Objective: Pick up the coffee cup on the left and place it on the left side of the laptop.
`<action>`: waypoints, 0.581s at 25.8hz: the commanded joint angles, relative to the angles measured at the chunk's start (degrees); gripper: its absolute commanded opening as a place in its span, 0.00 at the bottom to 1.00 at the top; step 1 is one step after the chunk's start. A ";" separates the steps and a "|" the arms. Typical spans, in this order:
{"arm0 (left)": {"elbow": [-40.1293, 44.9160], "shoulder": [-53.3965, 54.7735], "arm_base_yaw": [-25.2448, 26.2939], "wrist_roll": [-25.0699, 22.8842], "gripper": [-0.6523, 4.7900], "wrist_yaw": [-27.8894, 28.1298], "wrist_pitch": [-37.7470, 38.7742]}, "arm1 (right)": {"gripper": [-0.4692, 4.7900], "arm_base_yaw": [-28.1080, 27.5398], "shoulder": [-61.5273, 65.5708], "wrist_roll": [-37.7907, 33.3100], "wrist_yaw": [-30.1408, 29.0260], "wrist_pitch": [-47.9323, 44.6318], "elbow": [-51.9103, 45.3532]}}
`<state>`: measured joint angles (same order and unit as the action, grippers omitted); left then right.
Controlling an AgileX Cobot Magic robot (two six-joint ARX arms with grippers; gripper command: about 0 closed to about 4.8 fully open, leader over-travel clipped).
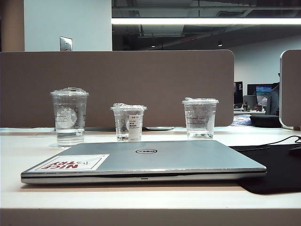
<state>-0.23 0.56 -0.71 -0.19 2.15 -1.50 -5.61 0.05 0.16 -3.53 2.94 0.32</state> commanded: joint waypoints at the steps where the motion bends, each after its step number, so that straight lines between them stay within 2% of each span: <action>1: -0.20 0.11 0.02 0.17 0.11 0.02 -0.72 | 0.08 -0.02 -0.09 -0.13 -0.07 -1.01 -0.24; 15: -0.20 0.09 0.00 0.17 0.11 0.04 -0.74 | 0.08 0.35 0.11 -0.13 -0.07 -1.03 -0.24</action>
<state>-0.23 0.56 -0.73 -0.19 2.17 -1.50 -5.56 0.08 0.16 -3.53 2.94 0.32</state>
